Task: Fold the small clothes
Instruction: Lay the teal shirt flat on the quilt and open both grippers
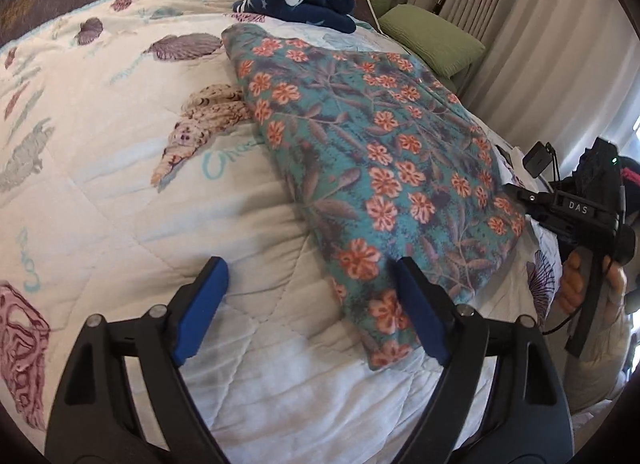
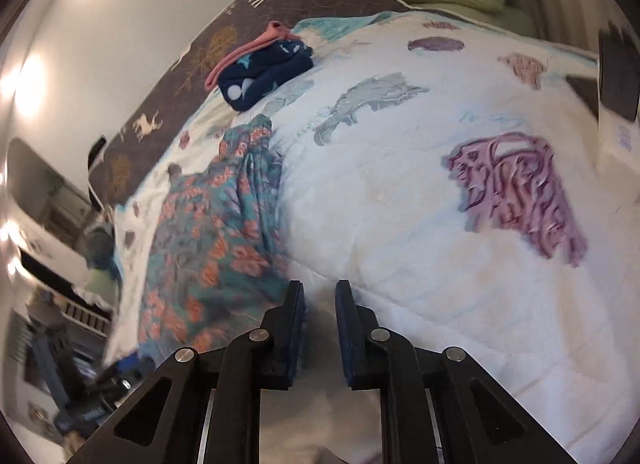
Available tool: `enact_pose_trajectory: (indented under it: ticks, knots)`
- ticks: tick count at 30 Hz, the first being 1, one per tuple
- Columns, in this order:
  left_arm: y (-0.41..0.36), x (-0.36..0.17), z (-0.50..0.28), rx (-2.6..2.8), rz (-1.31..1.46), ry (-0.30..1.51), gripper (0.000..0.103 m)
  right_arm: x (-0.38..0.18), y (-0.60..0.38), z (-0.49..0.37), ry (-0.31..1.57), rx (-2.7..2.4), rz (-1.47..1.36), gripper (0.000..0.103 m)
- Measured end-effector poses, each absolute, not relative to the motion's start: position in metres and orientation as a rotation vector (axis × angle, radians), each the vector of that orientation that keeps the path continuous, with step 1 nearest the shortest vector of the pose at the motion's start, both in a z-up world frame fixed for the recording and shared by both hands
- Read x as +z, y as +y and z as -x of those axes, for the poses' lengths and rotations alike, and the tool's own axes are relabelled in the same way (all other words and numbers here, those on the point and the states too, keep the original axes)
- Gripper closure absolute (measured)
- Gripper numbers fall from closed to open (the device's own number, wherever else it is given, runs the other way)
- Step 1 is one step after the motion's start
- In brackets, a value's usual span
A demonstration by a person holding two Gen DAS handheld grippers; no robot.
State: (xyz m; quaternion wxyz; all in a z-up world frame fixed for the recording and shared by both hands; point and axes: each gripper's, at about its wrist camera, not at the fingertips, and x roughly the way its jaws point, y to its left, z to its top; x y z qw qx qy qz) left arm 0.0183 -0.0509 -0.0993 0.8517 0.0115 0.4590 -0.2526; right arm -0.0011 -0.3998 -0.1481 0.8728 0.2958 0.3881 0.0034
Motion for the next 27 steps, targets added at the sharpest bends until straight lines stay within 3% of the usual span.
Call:
enact_pose_trajectory:
  ticks: [3,9,14,16,17,20,24,27]
  knots:
    - [-0.052,-0.082,-0.017,-0.543,-0.005,0.913,0.029,-0.123,-0.392,0.003,0.792,-0.049,-0.463,0.086]
    - [-0.066,-0.062,-0.025,-0.551,-0.005,0.848,0.030,-0.074,-0.341,-0.014,0.638,0.170,-0.290,0.084]
    - [-0.079,-0.077,-0.033,-0.568,0.033,0.863,0.031,-0.101,-0.314,-0.051,0.762,0.242,-0.265,0.084]
    - [-0.080,-0.093,-0.038,-0.553,0.015,0.914,0.031,-0.118,-0.326,-0.056,0.809,0.152,-0.298,0.093]
    - [-0.080,-0.101,-0.040,-0.537,0.006,0.934,0.031,-0.127,-0.336,-0.057,0.815,0.129,-0.331,0.103]
    - [-0.069,-0.108,-0.042,-0.567,0.071,0.952,0.031,-0.136,-0.363,-0.048,0.811,0.142,-0.459,0.103]
    - [-0.069,-0.093,-0.043,-0.611,0.056,0.976,0.049,-0.113,-0.348,-0.039,0.799,0.152,-0.319,0.100]
    - [-0.073,-0.077,-0.049,-0.593,0.025,0.915,0.049,-0.091,-0.339,-0.054,0.766,0.193,-0.266,0.093]
